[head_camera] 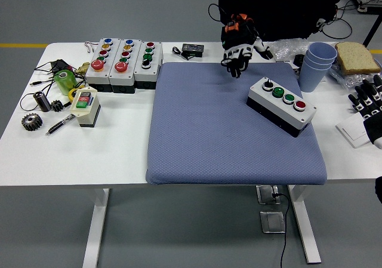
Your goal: Pick up the button,place it on the desk,press the button,press the button
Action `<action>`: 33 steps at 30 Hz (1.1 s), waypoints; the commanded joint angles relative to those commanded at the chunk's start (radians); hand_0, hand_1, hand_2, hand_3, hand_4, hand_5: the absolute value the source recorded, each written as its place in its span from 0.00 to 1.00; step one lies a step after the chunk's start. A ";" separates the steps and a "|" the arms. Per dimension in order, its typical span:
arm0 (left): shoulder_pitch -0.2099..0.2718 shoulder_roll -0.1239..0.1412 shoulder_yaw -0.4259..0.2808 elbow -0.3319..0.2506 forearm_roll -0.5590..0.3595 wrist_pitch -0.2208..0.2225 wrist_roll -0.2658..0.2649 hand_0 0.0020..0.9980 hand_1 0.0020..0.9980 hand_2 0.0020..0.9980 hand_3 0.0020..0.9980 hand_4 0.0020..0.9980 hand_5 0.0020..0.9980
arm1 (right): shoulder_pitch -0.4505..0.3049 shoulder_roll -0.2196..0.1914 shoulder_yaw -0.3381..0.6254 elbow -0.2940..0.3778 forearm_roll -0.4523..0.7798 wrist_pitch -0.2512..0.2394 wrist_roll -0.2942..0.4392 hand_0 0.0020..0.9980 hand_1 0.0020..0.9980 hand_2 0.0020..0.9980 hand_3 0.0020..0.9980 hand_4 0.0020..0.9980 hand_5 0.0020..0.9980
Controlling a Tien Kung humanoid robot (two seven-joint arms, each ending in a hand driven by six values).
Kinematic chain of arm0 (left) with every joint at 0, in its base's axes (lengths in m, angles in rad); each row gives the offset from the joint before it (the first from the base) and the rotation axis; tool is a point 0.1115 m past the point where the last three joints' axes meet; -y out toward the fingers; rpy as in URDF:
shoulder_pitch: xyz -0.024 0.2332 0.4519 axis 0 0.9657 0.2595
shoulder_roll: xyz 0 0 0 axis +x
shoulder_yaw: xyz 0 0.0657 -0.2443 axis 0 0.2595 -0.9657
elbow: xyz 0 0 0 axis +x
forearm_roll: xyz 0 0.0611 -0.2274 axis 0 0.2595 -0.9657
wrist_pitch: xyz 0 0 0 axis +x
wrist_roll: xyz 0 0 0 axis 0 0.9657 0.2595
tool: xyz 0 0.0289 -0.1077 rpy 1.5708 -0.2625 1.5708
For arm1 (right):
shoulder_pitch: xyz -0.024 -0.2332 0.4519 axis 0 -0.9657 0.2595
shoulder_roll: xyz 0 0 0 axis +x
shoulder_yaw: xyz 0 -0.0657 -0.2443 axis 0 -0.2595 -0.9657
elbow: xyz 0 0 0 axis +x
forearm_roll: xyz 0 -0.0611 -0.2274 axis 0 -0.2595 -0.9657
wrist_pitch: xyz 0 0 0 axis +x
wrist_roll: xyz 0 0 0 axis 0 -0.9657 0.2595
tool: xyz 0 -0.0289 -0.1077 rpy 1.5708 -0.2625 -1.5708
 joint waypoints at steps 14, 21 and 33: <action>-0.003 -0.003 0.013 0.000 -0.013 0.001 -0.002 0.63 0.67 0.69 0.60 0.34 0.65 | -0.017 -0.014 0.008 0.017 -0.034 -0.005 -0.008 0.72 0.68 0.74 0.79 0.88 0.22; 0.006 0.000 0.004 0.000 0.013 -0.002 0.003 0.63 0.67 0.69 0.60 0.34 0.65 | -0.041 -0.019 0.015 0.031 -0.039 -0.004 -0.009 0.72 0.68 0.74 0.80 0.89 0.22; 0.013 0.002 0.010 0.000 0.009 -0.002 0.002 0.63 0.67 0.69 0.60 0.34 0.65 | -0.057 -0.020 0.018 0.081 -0.153 -0.002 -0.019 0.72 0.68 0.75 0.79 0.92 0.22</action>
